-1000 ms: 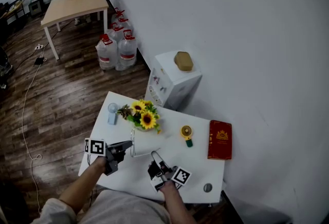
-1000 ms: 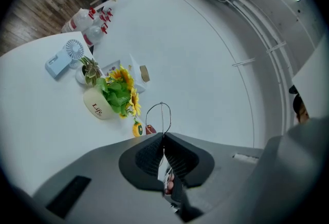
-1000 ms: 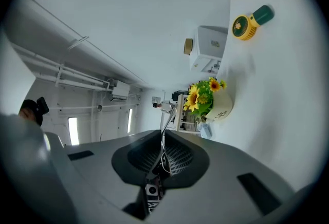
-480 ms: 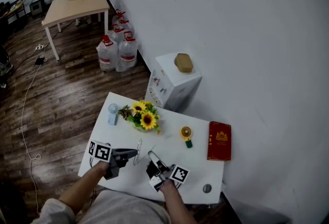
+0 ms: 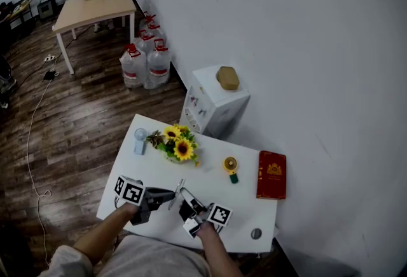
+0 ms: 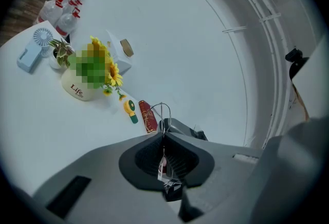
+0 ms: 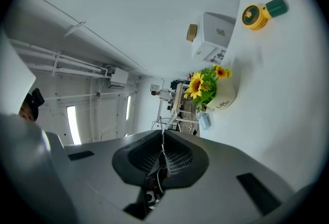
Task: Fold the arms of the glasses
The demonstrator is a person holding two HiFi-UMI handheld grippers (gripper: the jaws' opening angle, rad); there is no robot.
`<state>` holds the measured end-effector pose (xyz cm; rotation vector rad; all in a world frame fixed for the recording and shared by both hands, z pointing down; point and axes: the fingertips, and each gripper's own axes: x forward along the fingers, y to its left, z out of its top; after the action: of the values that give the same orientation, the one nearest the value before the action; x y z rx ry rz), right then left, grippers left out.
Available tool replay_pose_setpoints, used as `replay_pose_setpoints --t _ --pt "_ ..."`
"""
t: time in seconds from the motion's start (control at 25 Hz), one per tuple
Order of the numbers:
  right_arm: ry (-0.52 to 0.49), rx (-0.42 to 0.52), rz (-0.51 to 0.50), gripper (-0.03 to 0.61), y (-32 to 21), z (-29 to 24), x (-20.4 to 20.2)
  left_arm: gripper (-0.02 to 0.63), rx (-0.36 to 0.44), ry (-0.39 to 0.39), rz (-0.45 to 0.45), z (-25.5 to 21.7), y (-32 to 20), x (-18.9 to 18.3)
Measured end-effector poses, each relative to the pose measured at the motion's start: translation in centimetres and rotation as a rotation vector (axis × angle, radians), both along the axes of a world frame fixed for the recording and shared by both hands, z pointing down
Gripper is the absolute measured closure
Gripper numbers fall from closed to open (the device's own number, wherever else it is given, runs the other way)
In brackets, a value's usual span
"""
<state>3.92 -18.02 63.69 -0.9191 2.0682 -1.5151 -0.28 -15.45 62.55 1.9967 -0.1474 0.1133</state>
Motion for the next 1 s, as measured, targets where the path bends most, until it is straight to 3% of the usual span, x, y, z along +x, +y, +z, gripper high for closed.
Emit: replay_pose_setpoints --t 0.36,0.6,0.72,0.84,1.0 --pt "-0.006 0.026 -0.01 0.569 -0.2 -0.1 -0.2 0.606 -0.013 0.016 -0.008 0.3 0.1 -0.1" --pt "0.005 0.039 0.018 0.477 -0.4 -0.2 0.4 0.606 -0.049 0.037 -0.067 0.5 -0.6 -0.9" --pt "0.042 0.083 0.035 0.466 -0.5 -0.9 0.7 0.606 -0.037 0.009 -0.104 0.9 -1.3 -1.8" --pt "0.124 0.093 0.082 0.496 -0.2 -0.9 1.5 0.606 -0.01 -0.03 -0.145 1.4 -2.1 -2.8" --pt "0.401 0.096 0.152 0.552 0.5 0.1 4.5 0.606 0.026 -0.051 -0.21 1.3 -3.4 -4.5"
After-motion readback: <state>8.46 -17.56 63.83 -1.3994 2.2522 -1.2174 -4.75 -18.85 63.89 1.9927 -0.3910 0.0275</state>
